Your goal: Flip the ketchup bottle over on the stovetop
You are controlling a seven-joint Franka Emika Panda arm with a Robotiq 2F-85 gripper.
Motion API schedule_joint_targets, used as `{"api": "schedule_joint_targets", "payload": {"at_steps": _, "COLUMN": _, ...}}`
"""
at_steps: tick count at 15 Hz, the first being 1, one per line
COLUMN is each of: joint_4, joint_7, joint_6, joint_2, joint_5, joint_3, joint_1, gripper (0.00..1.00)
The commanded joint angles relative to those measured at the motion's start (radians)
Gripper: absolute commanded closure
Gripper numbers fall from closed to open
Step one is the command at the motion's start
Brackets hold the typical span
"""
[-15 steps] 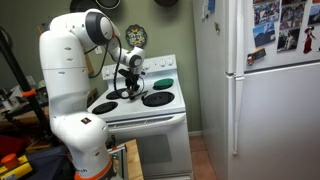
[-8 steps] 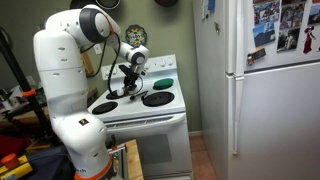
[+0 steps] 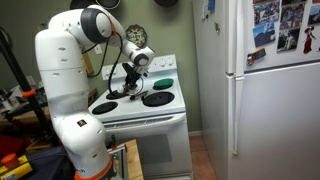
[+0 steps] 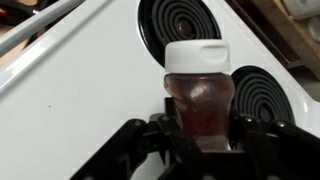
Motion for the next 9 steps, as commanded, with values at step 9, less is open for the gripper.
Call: {"api": "schedule_joint_targets", "payload": {"at_steps": 9, "joint_4": -0.157, "joint_7": 0.098, "joint_6": -0.161, "joint_2": -0.014, "joint_5": 0.378, "joint_3": -0.046, "joint_1": -0.122, "gripper": 0.78}}
